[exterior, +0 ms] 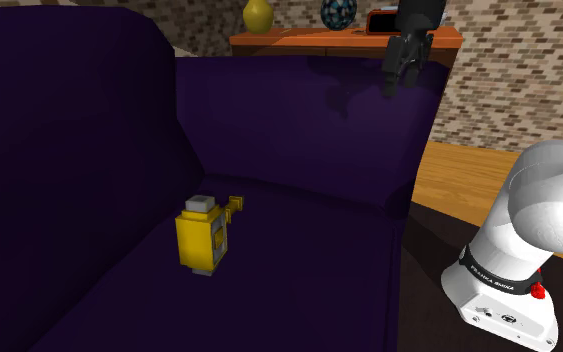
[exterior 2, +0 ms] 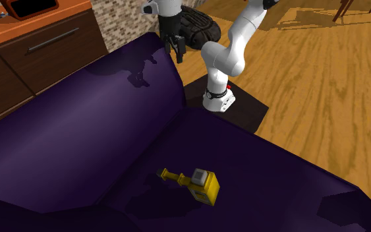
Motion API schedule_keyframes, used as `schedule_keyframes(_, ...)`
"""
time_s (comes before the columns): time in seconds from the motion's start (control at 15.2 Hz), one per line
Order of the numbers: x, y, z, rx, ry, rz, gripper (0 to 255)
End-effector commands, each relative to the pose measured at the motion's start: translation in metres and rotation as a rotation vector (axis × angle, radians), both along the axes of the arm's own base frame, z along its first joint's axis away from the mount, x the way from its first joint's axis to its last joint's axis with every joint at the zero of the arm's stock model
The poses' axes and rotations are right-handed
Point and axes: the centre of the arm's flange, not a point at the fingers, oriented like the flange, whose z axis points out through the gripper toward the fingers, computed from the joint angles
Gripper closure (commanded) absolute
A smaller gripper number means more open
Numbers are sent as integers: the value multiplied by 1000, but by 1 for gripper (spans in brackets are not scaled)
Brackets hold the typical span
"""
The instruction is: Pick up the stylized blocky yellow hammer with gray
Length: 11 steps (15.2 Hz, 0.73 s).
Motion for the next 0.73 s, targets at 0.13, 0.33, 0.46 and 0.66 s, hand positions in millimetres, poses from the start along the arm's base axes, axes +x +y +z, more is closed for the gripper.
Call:
schedule_keyframes(0.13,3,24,-11,1,-4,-49,0)
schedule_keyframes(0.33,10,59,-27,2,-11,-123,0)
schedule_keyframes(0.46,15,82,-37,3,-15,-172,0)
schedule_keyframes(0.66,27,116,-53,4,-21,-246,0)
